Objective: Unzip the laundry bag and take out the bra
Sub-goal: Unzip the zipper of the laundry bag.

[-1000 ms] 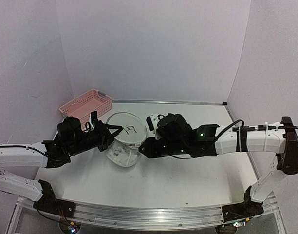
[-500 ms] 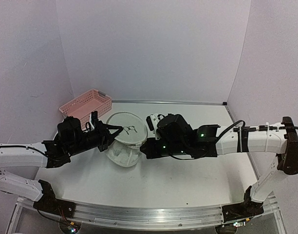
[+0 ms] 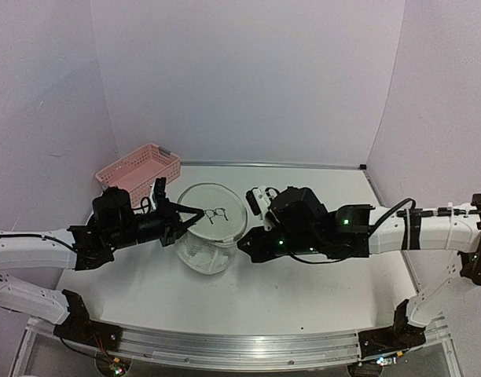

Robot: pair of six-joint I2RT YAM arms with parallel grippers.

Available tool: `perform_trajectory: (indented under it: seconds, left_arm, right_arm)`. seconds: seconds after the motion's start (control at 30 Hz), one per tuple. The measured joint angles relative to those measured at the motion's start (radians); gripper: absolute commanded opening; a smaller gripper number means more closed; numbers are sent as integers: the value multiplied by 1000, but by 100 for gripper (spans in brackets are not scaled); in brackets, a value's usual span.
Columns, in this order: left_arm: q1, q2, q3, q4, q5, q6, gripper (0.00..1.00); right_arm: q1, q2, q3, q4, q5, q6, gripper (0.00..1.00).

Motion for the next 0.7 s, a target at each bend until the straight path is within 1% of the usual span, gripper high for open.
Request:
perform_trajectory:
  seconds: [0.3, 0.7]
  left_arm:
    - [0, 0, 48, -1, 137, 112, 0]
    - [4, 26, 101, -19, 351, 242, 0]
  right_arm:
    - [0, -64, -35, -38, -1, -40, 0]
    - [-1, -136, -55, -138, 2, -132, 0]
